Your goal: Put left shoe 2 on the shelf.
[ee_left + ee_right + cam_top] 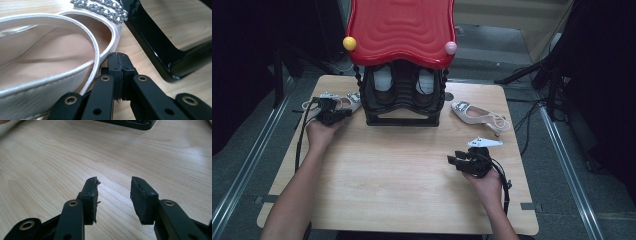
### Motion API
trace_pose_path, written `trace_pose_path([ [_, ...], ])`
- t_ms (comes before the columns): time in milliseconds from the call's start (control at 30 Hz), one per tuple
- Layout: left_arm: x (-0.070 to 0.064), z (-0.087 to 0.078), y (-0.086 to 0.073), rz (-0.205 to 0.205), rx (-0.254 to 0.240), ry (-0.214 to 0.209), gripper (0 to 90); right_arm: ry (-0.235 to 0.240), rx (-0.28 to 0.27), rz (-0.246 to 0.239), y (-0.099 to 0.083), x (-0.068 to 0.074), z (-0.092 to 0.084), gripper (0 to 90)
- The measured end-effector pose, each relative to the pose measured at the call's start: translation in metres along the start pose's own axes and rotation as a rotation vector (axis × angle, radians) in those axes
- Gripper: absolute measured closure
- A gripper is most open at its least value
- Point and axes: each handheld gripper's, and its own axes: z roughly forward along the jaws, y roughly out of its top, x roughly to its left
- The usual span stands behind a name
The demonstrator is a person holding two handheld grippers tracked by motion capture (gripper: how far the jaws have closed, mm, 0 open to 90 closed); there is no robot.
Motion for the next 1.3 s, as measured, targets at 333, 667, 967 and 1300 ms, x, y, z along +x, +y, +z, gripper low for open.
trace_pose_path([
  [333,-0.001,-0.003,0.001,-0.025,0.016,-0.049,90.0,-0.004,-0.004,-0.002,-0.002,0.001,-0.001,58.2],
  [667,-0.012,-0.031,-0.008,0.001,0.035,-0.081,89.7,0.013,-0.001,0.004,0.002,-0.003,0.001,58.1],
  [967,-0.015,-0.054,-0.021,0.009,0.058,-0.084,88.5,0.033,-0.011,0.001,0.010,-0.004,0.006,57.3],
  [1300,-0.011,-0.076,-0.039,0.007,0.075,-0.076,88.0,0.034,-0.015,-0.004,0.015,-0.006,0.007,56.4],
])
